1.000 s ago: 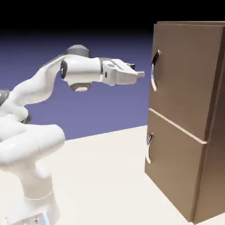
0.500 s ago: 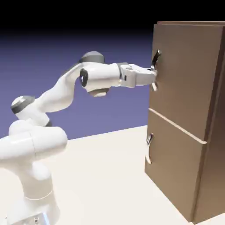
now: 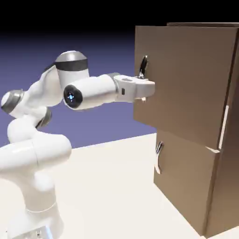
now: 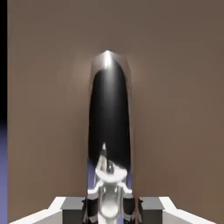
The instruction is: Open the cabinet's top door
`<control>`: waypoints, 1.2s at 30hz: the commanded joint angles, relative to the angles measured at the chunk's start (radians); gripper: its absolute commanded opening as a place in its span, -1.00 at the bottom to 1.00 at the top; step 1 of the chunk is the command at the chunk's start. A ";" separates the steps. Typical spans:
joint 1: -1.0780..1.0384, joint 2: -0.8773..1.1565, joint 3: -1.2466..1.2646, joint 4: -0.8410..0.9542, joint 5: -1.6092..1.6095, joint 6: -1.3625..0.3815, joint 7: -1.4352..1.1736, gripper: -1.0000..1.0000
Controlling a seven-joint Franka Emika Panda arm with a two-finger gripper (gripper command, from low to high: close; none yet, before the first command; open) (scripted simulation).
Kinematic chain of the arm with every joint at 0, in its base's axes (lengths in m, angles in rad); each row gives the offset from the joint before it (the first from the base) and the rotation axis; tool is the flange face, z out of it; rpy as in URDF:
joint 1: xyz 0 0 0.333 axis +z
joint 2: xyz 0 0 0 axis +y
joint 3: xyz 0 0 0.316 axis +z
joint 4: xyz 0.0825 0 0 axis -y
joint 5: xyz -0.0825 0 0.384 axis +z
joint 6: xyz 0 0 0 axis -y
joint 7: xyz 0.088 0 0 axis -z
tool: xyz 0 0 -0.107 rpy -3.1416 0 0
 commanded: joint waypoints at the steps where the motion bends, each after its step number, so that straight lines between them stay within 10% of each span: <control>1: -0.016 0.026 -0.024 -0.001 -0.026 -0.042 -0.022 -1.00; 17: -0.279 0.582 -0.214 0.209 -0.522 -0.598 -0.448 -1.00; 36: -0.345 1.271 -0.141 0.754 -1.054 -0.782 -0.800 -1.00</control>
